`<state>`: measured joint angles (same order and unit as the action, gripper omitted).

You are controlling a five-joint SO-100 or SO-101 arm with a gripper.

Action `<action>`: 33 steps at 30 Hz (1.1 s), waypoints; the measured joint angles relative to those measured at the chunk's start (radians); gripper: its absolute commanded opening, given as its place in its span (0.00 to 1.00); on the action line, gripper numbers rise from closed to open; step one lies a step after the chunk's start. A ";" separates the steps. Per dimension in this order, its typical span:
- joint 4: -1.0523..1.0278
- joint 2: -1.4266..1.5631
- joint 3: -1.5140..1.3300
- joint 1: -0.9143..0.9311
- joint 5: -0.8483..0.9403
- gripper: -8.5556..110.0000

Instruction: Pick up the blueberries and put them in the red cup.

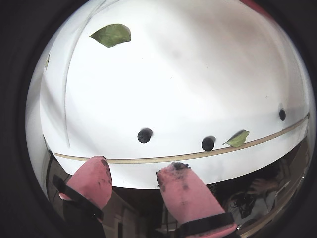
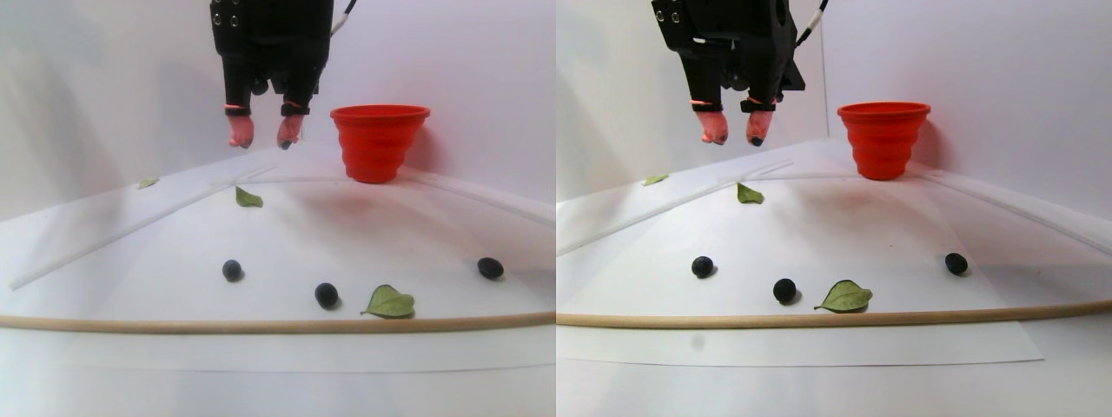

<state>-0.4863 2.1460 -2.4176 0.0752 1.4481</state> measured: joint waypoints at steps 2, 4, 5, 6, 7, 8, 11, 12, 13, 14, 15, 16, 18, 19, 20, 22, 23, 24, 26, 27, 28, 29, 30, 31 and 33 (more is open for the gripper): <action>0.009 -0.021 0.000 -0.008 -0.009 0.22; 0.017 -0.040 0.000 -0.014 -0.017 0.22; 0.021 -0.051 0.000 -0.015 -0.020 0.22; 0.026 -0.060 0.000 -0.018 -0.023 0.22; 0.032 -0.067 0.000 -0.021 -0.025 0.22; 0.038 -0.078 0.000 -0.025 -0.028 0.22; 0.054 -0.097 0.000 -0.028 -0.031 0.22; 0.071 -0.104 -0.006 -0.029 -0.031 0.22; 0.066 -0.107 -0.014 -0.031 -0.031 0.22; 0.064 -0.117 -0.020 -0.031 -0.031 0.22; 0.074 -0.126 -0.025 -0.031 -0.031 0.22; 0.081 -0.133 -0.029 -0.031 -0.031 0.22; 0.094 -0.146 -0.029 -0.035 -0.032 0.22; 0.101 -0.153 -0.029 -0.038 -0.037 0.22; 0.107 -0.161 -0.029 -0.041 -0.040 0.22; 0.117 -0.173 -0.029 -0.041 -0.049 0.22; 0.123 -0.179 -0.029 -0.044 -0.052 0.22; 0.121 -0.184 -0.029 -0.048 -0.054 0.22; 0.126 -0.190 -0.040 -0.055 -0.058 0.22; 0.127 -0.193 -0.046 -0.055 -0.058 0.22; 0.132 -0.199 -0.051 -0.057 -0.058 0.22; 0.138 -0.209 -0.052 -0.058 -0.058 0.22; 0.141 -0.215 -0.052 -0.058 -0.058 0.22; 0.147 -0.224 -0.052 -0.058 -0.058 0.22; 0.163 -0.242 -0.052 -0.058 -0.058 0.22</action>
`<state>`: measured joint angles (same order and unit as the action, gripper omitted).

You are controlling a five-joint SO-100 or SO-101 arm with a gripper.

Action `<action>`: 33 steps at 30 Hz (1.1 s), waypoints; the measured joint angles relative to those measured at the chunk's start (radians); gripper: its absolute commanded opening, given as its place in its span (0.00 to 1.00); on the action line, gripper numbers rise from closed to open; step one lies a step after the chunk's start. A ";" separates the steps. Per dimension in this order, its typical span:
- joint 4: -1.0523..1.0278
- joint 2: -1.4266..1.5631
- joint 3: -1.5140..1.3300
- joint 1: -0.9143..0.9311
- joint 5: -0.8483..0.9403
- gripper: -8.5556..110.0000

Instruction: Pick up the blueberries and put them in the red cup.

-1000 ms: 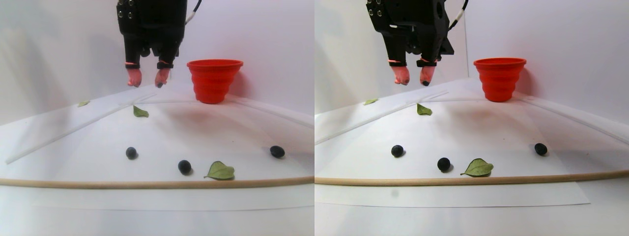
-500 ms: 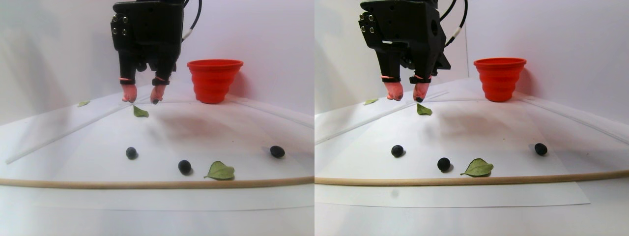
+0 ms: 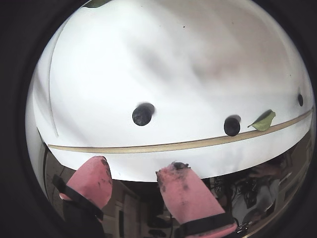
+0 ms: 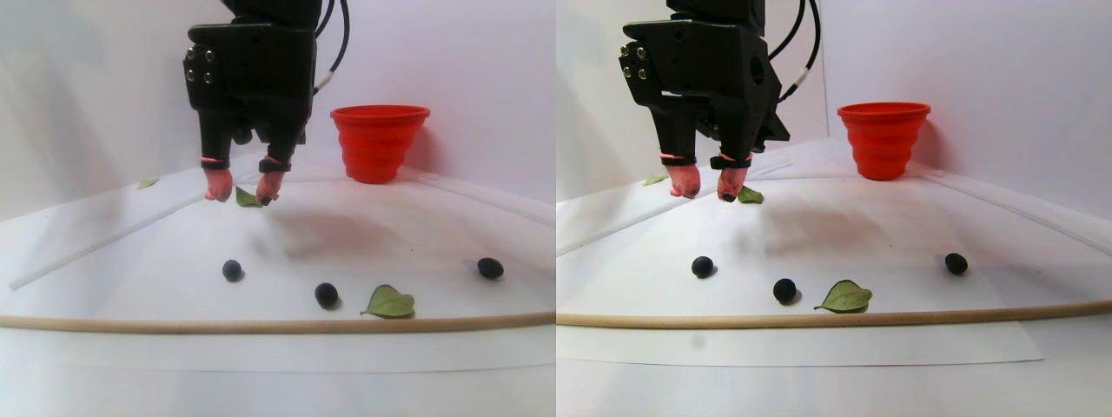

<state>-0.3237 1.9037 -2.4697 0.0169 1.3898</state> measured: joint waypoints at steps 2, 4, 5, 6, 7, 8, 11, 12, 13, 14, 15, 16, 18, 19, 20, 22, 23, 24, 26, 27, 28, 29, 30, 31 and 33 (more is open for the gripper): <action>0.000 -0.012 0.000 0.000 0.000 0.22; 0.014 -0.023 0.000 0.000 0.000 0.22; 0.020 -0.028 0.000 0.000 0.000 0.22; 0.025 -0.035 0.000 0.000 0.000 0.22; 0.028 -0.043 0.000 0.000 0.000 0.22; 0.028 -0.052 0.000 0.000 0.000 0.22; 0.037 -0.081 0.000 0.000 0.000 0.22; 0.048 -0.092 0.000 0.000 0.000 0.22; 0.064 -0.103 0.000 0.000 0.000 0.22; 0.072 -0.112 0.000 0.000 0.000 0.22; 0.078 -0.121 0.000 0.000 0.000 0.22; 0.083 -0.130 0.000 0.000 0.000 0.22; 0.098 -0.153 0.000 0.000 0.000 0.22; 0.100 -0.161 0.000 -0.005 0.000 0.22; 0.106 -0.172 0.000 -0.008 0.000 0.22; 0.117 -0.190 0.002 -0.015 0.000 0.22; 0.120 -0.198 0.002 -0.017 0.000 0.22; 0.124 -0.206 0.002 -0.018 0.000 0.22; 0.132 -0.219 0.002 -0.020 0.000 0.22; 0.130 -0.227 0.008 -0.021 0.000 0.22; 0.129 -0.232 0.011 -0.021 0.000 0.22; 0.132 -0.238 0.017 -0.021 0.000 0.22; 0.140 -0.247 0.021 -0.021 0.000 0.22; 0.144 -0.255 0.028 -0.021 0.000 0.22; 0.155 -0.268 0.037 -0.021 0.000 0.22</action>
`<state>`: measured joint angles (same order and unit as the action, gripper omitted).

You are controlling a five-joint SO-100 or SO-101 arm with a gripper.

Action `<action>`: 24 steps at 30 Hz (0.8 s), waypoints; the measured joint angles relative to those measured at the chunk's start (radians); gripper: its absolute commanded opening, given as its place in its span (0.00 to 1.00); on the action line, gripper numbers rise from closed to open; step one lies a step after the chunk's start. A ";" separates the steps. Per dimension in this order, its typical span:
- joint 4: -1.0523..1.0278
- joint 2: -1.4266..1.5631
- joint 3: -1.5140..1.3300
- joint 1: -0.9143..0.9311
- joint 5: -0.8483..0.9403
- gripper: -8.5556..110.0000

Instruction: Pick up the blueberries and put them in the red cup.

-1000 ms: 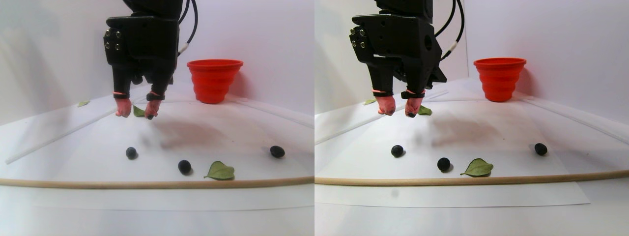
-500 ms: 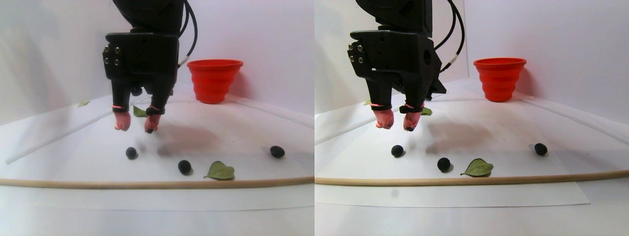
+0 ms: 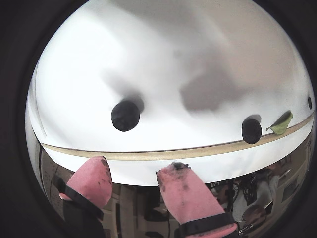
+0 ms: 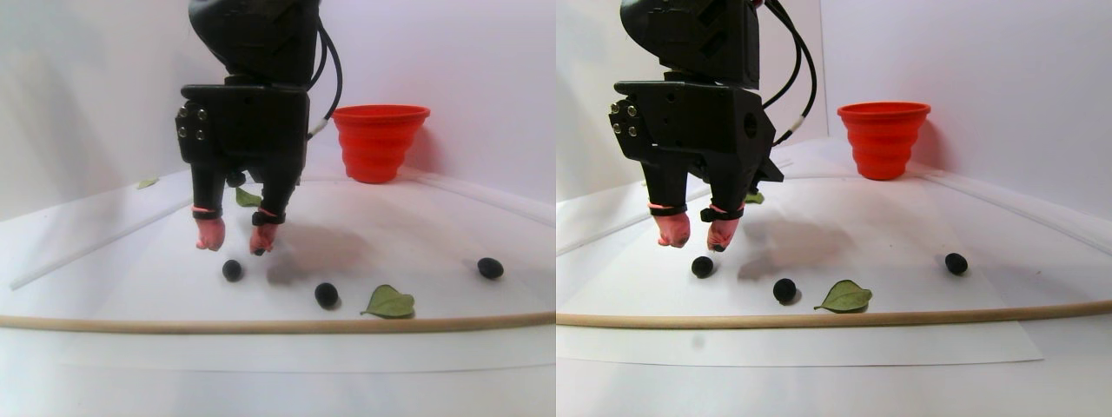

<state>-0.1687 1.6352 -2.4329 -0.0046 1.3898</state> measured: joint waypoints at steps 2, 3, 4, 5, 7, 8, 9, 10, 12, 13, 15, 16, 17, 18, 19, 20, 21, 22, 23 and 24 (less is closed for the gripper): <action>0.012 -0.017 0.008 0.000 0.000 0.22; 0.017 -0.025 0.011 0.000 0.000 0.22; 0.020 -0.034 0.015 0.000 0.000 0.22; 0.028 -0.044 0.018 -0.002 0.000 0.22; 0.032 -0.057 0.025 -0.009 0.000 0.22; 0.035 -0.064 0.029 -0.012 0.000 0.22; 0.044 -0.075 0.034 -0.015 0.000 0.22; 0.048 -0.083 0.038 -0.018 0.000 0.22; 0.052 -0.094 0.044 -0.023 0.000 0.22; 0.060 -0.098 0.048 -0.025 0.000 0.22; 0.061 -0.110 0.052 -0.026 0.000 0.22; 0.061 -0.120 0.055 -0.026 0.000 0.22; 0.069 -0.126 0.058 -0.026 0.000 0.22; 0.074 -0.130 0.060 -0.026 0.000 0.22; 0.078 -0.133 0.060 -0.026 0.000 0.22; 0.083 -0.135 0.063 -0.026 0.000 0.22; 0.086 -0.140 0.066 -0.026 0.000 0.22; 0.089 -0.146 0.071 -0.026 0.000 0.22; 0.092 -0.150 0.072 -0.026 0.000 0.22; 0.094 -0.153 0.074 -0.026 0.000 0.22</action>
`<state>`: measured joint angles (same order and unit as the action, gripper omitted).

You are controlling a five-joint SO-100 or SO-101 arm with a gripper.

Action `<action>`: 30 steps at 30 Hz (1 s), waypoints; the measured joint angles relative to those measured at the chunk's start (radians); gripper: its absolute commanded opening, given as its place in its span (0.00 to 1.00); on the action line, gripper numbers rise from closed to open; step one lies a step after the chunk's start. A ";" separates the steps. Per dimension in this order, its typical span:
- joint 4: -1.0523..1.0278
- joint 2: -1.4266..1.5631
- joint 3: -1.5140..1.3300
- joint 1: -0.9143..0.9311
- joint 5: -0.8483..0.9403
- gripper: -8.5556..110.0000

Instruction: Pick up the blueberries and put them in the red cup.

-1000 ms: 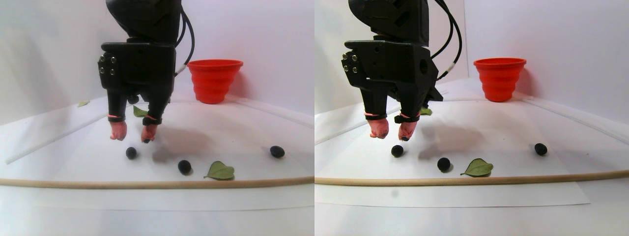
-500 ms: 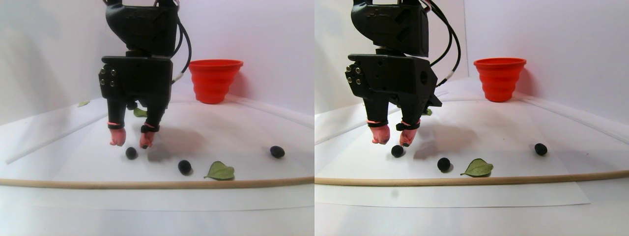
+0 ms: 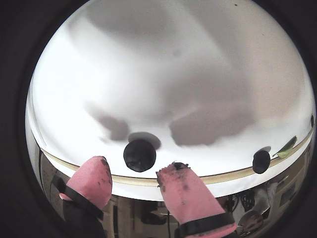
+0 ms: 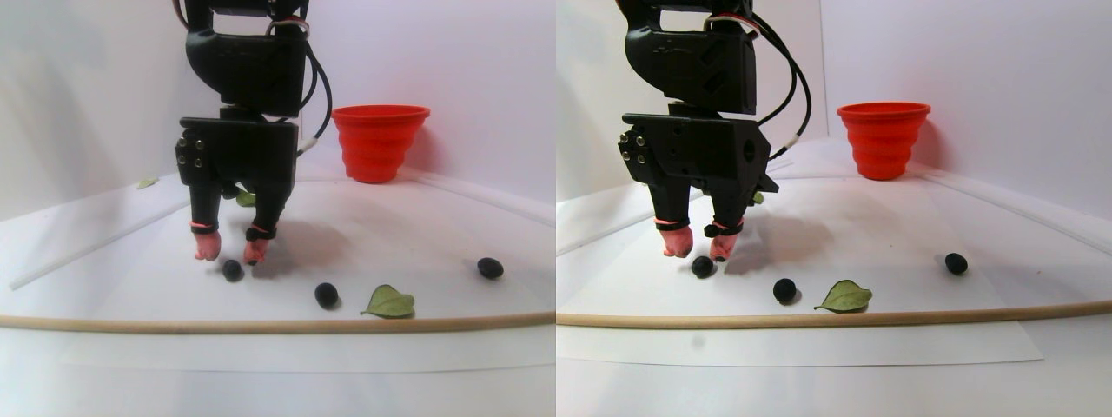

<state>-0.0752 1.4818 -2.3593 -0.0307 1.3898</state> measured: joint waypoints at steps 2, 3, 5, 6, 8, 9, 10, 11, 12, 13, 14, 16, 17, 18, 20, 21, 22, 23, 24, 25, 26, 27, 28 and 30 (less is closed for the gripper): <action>0.006 -0.009 0.005 0.000 0.000 0.22; 0.008 -0.014 0.008 -0.003 0.000 0.22; 0.014 -0.023 0.008 -0.011 0.000 0.22; 0.015 -0.026 0.008 -0.014 0.000 0.22; 0.015 -0.031 0.011 -0.020 0.000 0.22; 0.015 -0.032 0.011 -0.021 0.000 0.22; 0.015 -0.032 0.011 -0.021 0.000 0.22; 0.015 -0.032 0.011 -0.021 0.000 0.22; 0.015 -0.032 0.011 -0.021 0.000 0.22; 0.015 -0.032 0.011 -0.021 0.000 0.22; 0.015 -0.032 0.011 -0.021 0.000 0.22; 0.015 -0.032 0.012 -0.021 0.000 0.22; 0.015 -0.032 0.012 -0.021 0.000 0.22; 0.015 -0.032 0.012 -0.021 0.000 0.22; 0.015 -0.032 0.012 -0.021 0.006 0.22; 0.015 -0.032 0.012 -0.021 0.011 0.22; 0.015 -0.032 0.012 -0.021 0.015 0.22; 0.015 -0.032 0.011 -0.021 0.020 0.22; 0.015 -0.032 0.006 -0.021 0.025 0.22; 0.021 -0.032 0.000 -0.021 0.028 0.22; 0.026 -0.032 -0.005 -0.020 0.031 0.22; 0.031 -0.035 -0.008 -0.017 0.035 0.22; 0.037 -0.043 -0.009 -0.012 0.037 0.22; 0.043 -0.051 -0.009 -0.006 0.041 0.22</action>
<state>-0.0322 1.4312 -2.3685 -0.0368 1.4312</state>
